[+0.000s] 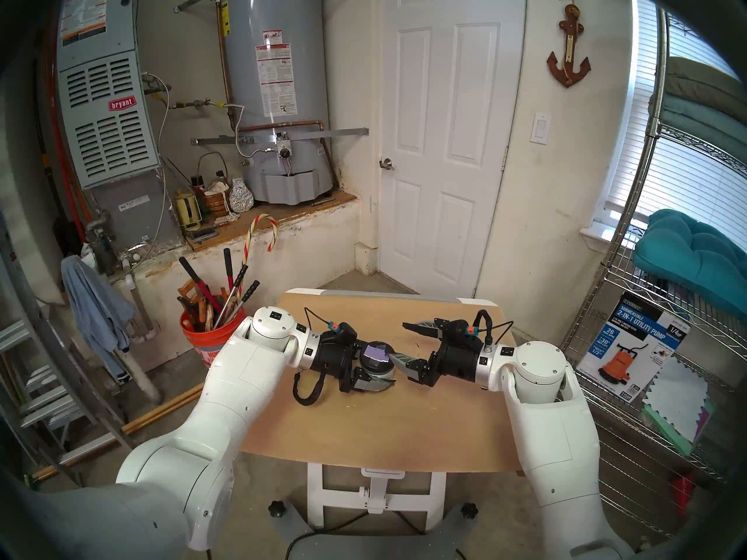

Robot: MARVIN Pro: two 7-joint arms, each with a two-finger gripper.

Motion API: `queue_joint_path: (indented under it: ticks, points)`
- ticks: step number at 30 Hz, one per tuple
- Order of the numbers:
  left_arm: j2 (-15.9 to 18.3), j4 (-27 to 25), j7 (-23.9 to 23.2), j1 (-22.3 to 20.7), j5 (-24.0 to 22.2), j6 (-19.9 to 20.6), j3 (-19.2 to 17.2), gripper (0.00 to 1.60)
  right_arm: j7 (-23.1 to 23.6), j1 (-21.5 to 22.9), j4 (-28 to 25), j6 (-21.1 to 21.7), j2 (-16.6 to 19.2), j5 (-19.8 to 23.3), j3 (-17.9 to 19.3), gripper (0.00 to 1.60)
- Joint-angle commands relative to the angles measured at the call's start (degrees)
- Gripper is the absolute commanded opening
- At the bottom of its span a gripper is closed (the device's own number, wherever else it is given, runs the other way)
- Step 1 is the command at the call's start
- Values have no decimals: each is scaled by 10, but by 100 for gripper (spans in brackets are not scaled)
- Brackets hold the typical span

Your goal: Open paint jar

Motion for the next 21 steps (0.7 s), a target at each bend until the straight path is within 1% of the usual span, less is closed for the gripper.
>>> queue_joint_path:
  ticks: [1,10,15,21]
  points:
    - [-4,-15,-2,-7,-5,4,-4,0,-1,2,-16,11,-6,-3,-7,160]
    - [-6,-5,-3,-12,-5,0,-6,0,12,-5,-19,15,-7,-2,-10,160]
    - [-8,4,-3,-15,-4,-3,-7,0,20,-11,-32,30,-14,5,-10,160]
    - [-9,7,-3,-16,-5,-7,-10,0,25,-17,-35,30,-11,-4,-18,160]
